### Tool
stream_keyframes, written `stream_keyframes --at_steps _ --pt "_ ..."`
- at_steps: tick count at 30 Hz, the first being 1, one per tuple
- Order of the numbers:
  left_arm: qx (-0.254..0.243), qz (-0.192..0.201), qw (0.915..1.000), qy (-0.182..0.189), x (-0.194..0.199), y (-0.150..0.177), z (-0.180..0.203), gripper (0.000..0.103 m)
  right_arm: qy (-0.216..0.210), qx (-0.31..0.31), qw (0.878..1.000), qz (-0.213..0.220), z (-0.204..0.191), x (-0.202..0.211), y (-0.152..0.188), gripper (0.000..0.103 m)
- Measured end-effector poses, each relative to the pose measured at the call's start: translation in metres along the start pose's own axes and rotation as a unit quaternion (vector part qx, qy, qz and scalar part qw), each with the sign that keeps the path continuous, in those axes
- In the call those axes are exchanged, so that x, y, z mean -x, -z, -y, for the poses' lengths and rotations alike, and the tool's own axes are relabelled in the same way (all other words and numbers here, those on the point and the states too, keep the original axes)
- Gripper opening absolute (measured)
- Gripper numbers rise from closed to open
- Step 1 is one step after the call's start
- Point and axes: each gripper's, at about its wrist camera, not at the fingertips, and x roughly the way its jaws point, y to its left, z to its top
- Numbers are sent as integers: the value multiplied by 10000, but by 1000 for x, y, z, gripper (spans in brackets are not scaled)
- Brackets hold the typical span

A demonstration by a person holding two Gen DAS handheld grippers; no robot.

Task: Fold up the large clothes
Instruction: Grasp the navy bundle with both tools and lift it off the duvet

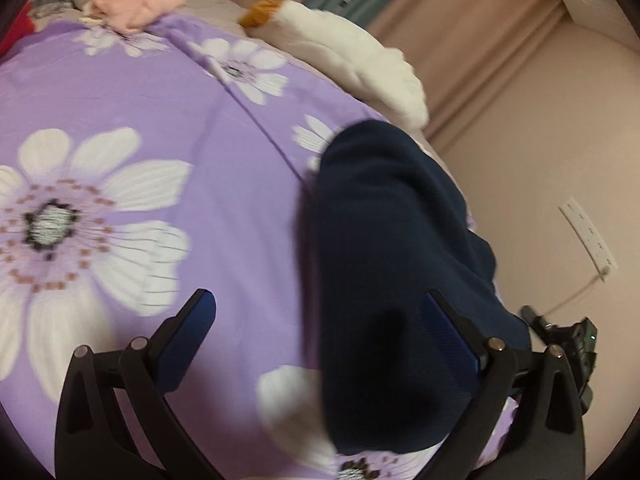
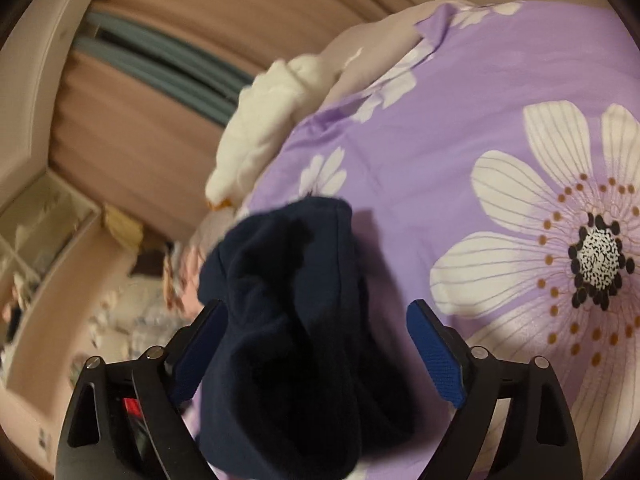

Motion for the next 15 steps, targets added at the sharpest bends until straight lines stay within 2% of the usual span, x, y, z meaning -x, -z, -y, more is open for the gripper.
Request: stream_keyframes --at_steps 2,3,6,8,9,11,13,15 --pt "168 -214 9995 163 -14 -1 3 102 -94 73 9998 -169 1 -4 0 91" --pt "305 -381 9982 362 -23 -3 3 102 -173 58 9996 -226 1 -5 -1 91" --pt "538 -799 9916 866 -44 -7 6 102 -361 74 9965 -748 3 -21 -1 93" --pt "545 -989 9884 1014 -59 -10 11 103 -410 20 9946 -949 5 -33 -3 99" --pt "525 -1105 9870 1042 -66 -10 13 103 -453 -71 9938 -1012 7 -39 -4 100" --pt "574 -1481 9790 1278 -86 -12 16 103 -675 -476 9890 -1229 18 -57 -7 101" --pt "700 -1661 9745 1337 -101 -17 16 103 -957 -1025 9781 -1540 33 -79 -8 102" --pt "734 -1954 9678 1405 -119 -21 18 103 -1026 -1071 9757 -1612 33 -85 -10 102"
